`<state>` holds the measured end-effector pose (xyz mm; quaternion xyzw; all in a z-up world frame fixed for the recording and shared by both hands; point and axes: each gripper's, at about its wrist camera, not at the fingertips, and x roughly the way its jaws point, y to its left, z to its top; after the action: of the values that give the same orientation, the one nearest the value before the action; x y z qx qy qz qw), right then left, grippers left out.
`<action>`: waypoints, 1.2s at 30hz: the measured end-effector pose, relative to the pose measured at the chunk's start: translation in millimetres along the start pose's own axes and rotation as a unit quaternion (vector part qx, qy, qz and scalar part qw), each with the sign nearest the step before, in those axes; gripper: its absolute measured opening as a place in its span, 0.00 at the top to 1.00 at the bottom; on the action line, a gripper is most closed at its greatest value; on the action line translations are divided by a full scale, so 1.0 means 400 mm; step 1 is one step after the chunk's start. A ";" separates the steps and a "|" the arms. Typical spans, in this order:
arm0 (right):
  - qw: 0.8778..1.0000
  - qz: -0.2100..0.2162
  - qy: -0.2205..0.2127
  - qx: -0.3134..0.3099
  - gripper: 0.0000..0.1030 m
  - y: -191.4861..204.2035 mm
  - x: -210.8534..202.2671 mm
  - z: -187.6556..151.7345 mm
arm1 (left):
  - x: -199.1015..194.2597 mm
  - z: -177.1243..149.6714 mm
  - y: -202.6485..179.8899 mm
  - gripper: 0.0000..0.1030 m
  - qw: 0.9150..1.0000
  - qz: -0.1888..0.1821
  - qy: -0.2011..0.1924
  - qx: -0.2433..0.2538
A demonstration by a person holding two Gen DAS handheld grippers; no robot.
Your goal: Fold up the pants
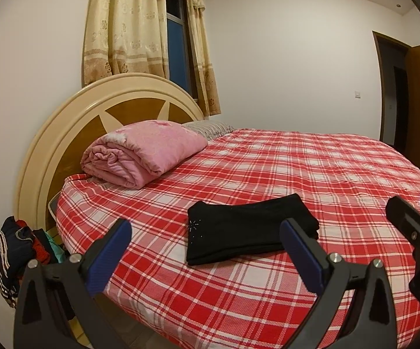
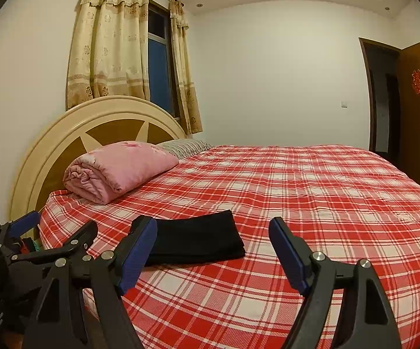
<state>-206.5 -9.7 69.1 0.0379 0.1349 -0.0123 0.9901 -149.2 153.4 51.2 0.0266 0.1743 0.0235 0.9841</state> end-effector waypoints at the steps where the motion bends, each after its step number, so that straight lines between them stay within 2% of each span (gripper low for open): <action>1: 1.000 0.000 0.000 0.000 0.22 0.000 0.000 0.000 | 0.000 0.000 0.001 0.00 1.000 0.000 0.000 0.000; 28: 1.000 -0.002 -0.010 0.006 0.22 -0.015 -0.011 0.007 | 0.006 -0.004 0.004 0.00 1.000 -0.002 0.007 0.001; 32: 1.000 -0.002 -0.010 0.006 0.22 -0.015 -0.011 0.006 | 0.004 -0.006 -0.005 0.00 1.000 0.026 0.004 0.010; 36: 1.000 -0.003 -0.010 0.007 0.22 -0.016 -0.012 0.007 | 0.013 -0.007 0.002 0.00 1.000 0.001 0.015 -0.003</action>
<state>-210.7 -16.4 72.4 0.0441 0.1252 -0.0171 0.9910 -145.2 154.8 46.8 0.0231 0.1891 0.0257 0.9813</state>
